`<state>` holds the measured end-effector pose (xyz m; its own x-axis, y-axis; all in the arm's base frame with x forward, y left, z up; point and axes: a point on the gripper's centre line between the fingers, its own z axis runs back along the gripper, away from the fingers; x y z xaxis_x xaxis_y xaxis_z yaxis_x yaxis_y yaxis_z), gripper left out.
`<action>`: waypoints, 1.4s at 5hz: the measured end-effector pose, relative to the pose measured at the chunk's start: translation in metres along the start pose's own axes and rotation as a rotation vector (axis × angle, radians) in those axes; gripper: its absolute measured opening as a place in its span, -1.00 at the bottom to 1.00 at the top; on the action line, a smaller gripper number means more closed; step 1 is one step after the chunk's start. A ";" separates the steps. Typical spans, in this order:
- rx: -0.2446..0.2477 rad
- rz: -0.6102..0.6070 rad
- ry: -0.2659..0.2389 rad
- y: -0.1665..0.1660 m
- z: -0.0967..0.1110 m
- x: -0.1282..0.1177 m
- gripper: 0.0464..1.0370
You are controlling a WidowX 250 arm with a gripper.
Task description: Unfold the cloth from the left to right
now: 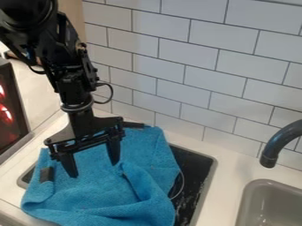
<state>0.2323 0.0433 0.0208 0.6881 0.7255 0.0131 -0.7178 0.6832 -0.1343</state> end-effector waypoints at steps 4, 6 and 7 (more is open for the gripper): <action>-0.016 0.057 0.044 -0.018 -0.014 0.021 0.93; -0.090 0.059 0.067 -0.036 -0.023 0.028 0.93; -0.092 0.056 0.069 -0.043 -0.028 0.024 0.93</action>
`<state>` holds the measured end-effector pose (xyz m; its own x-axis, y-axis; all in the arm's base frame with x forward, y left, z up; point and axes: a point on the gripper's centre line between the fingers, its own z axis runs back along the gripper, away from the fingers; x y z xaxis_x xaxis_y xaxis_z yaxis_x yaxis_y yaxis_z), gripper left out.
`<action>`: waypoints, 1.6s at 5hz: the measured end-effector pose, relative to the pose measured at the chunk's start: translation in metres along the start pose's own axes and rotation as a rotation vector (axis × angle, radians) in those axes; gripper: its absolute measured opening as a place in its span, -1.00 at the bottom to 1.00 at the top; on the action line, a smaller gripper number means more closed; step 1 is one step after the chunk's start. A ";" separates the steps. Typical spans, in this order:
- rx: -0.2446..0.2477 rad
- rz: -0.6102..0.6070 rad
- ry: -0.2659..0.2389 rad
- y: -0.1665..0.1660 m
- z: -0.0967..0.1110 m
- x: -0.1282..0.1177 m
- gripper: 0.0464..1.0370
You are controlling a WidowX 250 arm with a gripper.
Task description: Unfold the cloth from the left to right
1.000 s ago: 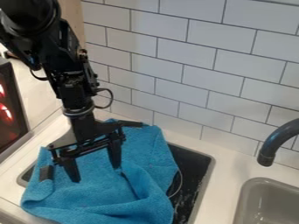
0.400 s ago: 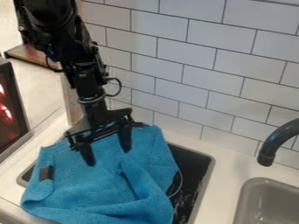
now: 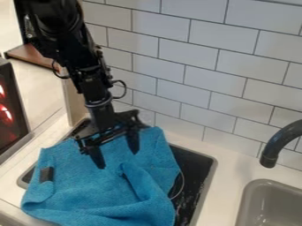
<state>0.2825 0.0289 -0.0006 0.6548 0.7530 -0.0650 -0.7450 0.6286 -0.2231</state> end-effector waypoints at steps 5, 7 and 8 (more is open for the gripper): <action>0.070 -0.050 0.002 -0.015 -0.027 -0.017 -0.82; 0.039 -0.070 -0.003 -0.017 -0.011 -0.023 -0.99; 0.011 -0.089 0.012 -0.025 -0.003 -0.030 -0.99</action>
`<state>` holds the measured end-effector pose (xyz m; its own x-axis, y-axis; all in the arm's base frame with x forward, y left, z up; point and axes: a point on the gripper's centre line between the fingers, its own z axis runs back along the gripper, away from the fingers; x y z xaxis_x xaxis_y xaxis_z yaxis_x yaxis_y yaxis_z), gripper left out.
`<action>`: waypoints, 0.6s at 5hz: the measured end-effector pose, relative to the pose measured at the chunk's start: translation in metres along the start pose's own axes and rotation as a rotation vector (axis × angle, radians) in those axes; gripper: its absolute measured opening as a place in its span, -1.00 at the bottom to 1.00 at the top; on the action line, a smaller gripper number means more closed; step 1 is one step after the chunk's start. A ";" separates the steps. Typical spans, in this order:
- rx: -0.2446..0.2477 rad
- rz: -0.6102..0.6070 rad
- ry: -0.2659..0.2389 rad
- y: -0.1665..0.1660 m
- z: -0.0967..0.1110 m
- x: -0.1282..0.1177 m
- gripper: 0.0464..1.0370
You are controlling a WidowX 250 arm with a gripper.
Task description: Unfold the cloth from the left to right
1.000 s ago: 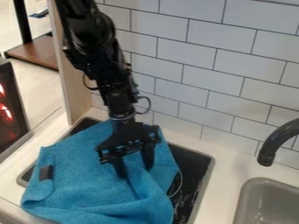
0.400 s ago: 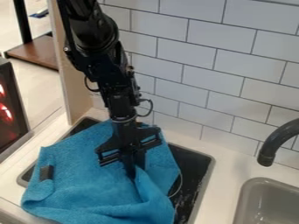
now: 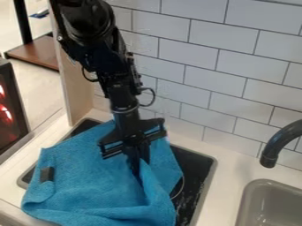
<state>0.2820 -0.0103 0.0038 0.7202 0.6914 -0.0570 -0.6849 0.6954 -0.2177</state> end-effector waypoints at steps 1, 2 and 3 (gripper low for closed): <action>-0.017 -0.097 0.019 -0.023 -0.001 -0.017 -0.99; -0.073 -0.182 0.037 -0.051 -0.002 -0.028 -0.99; -0.064 -0.289 0.063 -0.075 -0.013 -0.045 -0.99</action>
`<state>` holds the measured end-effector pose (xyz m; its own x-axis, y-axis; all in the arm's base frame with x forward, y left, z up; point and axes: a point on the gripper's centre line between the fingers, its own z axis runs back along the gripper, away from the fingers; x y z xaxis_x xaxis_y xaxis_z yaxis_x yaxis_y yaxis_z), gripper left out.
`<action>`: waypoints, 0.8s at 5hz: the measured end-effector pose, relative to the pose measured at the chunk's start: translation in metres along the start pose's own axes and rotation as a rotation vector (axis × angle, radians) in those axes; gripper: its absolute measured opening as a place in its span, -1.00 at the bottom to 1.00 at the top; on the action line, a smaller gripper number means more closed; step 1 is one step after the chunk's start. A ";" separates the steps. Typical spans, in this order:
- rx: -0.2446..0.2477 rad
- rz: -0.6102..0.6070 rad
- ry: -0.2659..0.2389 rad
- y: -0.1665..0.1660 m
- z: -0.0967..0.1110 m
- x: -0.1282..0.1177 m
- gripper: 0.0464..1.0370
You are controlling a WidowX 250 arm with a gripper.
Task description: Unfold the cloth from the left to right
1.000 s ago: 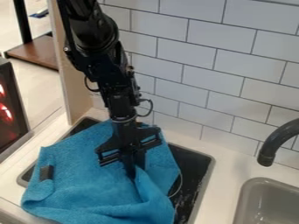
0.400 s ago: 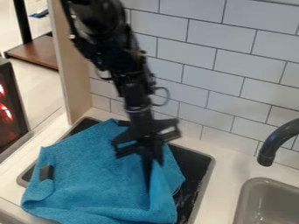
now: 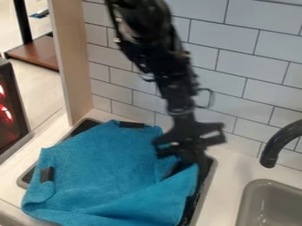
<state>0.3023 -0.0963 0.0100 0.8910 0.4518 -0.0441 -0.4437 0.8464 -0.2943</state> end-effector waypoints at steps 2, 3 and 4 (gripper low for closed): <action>0.048 -0.150 0.037 -0.026 -0.025 -0.015 -0.99; 0.068 -0.189 0.054 -0.031 -0.034 -0.022 -0.95; 0.091 -0.199 0.086 -0.028 -0.043 -0.029 -0.64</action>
<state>0.2934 -0.1451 -0.0219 0.9650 0.2508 -0.0765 -0.2616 0.9402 -0.2183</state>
